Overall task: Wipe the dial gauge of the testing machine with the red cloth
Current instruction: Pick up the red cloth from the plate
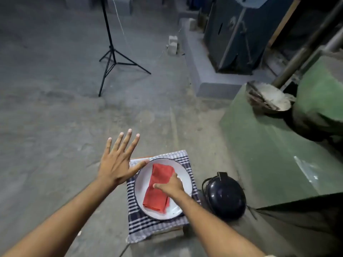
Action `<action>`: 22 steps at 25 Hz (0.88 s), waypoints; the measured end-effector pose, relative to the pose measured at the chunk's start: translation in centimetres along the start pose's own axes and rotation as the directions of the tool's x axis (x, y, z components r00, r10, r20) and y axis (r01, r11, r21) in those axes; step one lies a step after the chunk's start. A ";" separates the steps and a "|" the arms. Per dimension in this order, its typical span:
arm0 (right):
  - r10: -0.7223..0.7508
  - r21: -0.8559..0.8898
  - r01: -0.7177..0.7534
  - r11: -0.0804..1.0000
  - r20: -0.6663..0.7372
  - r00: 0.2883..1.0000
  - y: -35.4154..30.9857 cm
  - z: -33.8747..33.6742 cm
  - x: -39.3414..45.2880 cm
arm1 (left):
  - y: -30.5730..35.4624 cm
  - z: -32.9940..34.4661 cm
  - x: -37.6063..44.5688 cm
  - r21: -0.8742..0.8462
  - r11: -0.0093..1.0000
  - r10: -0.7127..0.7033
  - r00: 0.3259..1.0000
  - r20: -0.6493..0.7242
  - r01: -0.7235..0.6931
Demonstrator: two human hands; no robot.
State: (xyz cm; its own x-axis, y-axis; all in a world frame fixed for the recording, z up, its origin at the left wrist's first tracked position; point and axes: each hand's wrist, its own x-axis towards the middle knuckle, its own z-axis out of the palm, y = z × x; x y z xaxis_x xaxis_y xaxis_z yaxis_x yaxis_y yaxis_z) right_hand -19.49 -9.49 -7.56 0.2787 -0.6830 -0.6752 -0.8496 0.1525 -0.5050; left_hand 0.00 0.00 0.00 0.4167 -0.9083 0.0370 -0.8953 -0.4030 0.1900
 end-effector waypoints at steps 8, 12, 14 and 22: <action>0.342 0.119 -0.324 0.939 -0.203 0.917 -0.9 6.5 7.2 | -2.9 8.8 -0.5 -0.100 0.969 -0.215 0.970 0.114 0.226; 0.326 0.379 -0.263 0.887 -0.110 0.939 -0.2 6.5 7.3 | -2.9 9.1 -0.5 -0.116 0.959 -0.240 0.958 0.154 0.259; 0.321 0.623 -0.220 0.751 -0.052 0.946 0.0 5.6 6.7 | -2.6 8.3 0.2 -0.110 0.965 -0.218 0.963 0.159 0.236; -0.162 0.974 -0.227 0.027 0.228 0.960 3.0 -2.6 2.4 | 2.3 3.7 3.5 -0.144 0.974 -0.165 0.983 0.083 0.176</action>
State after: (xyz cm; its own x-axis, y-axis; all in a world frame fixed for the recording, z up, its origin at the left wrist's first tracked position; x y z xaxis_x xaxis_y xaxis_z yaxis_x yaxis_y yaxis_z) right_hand -22.50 -12.53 -9.29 0.5073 -0.5176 -0.6890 0.3500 0.8544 -0.3841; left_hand -1.21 -4.52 -3.06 0.5443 -0.8354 -0.0764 -0.7759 -0.5360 0.3328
